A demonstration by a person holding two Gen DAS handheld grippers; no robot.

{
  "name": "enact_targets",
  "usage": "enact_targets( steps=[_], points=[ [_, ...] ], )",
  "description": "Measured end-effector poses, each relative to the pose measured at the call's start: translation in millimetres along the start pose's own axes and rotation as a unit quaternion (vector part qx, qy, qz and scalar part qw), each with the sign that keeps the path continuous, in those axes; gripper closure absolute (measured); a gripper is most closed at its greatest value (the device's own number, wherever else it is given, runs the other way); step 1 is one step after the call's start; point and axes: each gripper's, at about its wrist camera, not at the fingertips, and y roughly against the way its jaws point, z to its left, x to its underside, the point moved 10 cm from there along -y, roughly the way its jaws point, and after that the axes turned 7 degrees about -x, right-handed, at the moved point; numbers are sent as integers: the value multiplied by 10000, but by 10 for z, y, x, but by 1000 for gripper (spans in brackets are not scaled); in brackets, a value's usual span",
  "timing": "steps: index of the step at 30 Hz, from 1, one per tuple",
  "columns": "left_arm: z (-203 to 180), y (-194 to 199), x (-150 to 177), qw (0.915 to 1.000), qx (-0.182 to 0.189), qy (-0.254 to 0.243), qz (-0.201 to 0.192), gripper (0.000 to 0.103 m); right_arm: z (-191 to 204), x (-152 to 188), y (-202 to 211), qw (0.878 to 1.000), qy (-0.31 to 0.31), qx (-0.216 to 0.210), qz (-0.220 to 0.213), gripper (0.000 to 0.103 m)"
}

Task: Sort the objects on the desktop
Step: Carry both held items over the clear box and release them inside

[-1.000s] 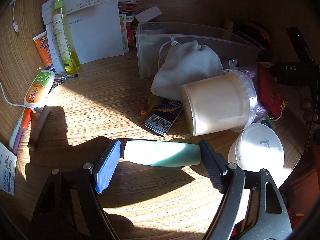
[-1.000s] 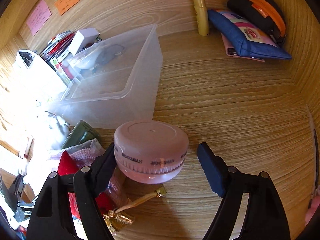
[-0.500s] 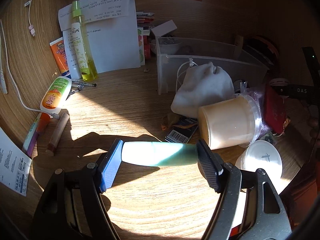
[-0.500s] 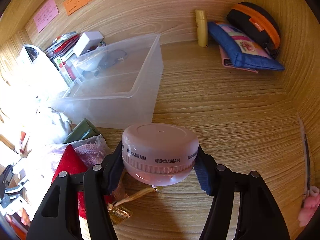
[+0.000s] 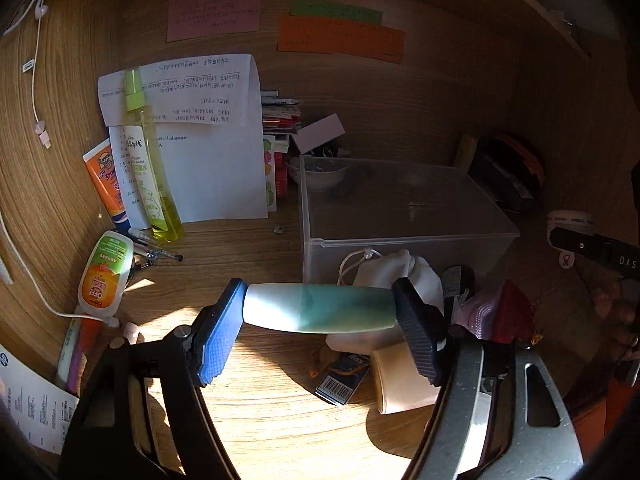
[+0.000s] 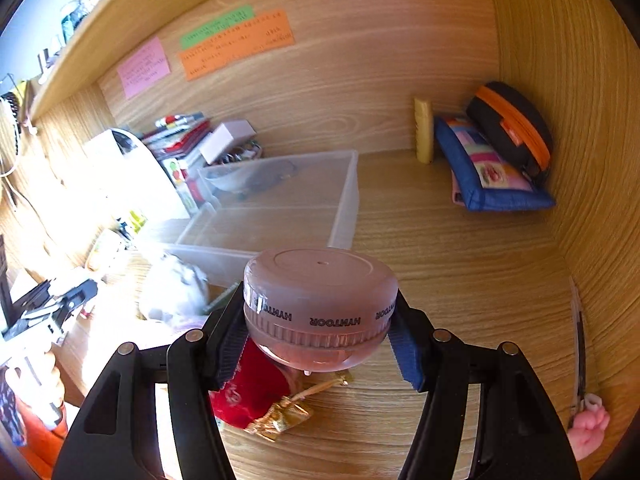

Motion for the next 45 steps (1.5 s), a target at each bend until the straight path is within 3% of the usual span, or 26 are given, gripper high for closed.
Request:
enact_targets(
  steps=[9,17,30,38,45],
  points=[
    [-187,-261,-496,9996,249,-105,7,30,178,-362,-100,9994,316,-58,-155,43],
    [-376,-746,-687,9982,419,-264,352,30,210,-562,-546,9986,478,-75,194,43],
    [-632,-1445,-589,9885,684,-573,1225,30,136,-507,-1292,9897,860,60,1141,44],
    [-742,-1663,-538,9834,640,-851,1470,30,116,-452,-1533,9791,1227,220,1608,44],
    [-844,-1766,-535,9819,498,-1186,1392,30,149,-427,-1651,9700,1587,393,1799,44]
  ],
)
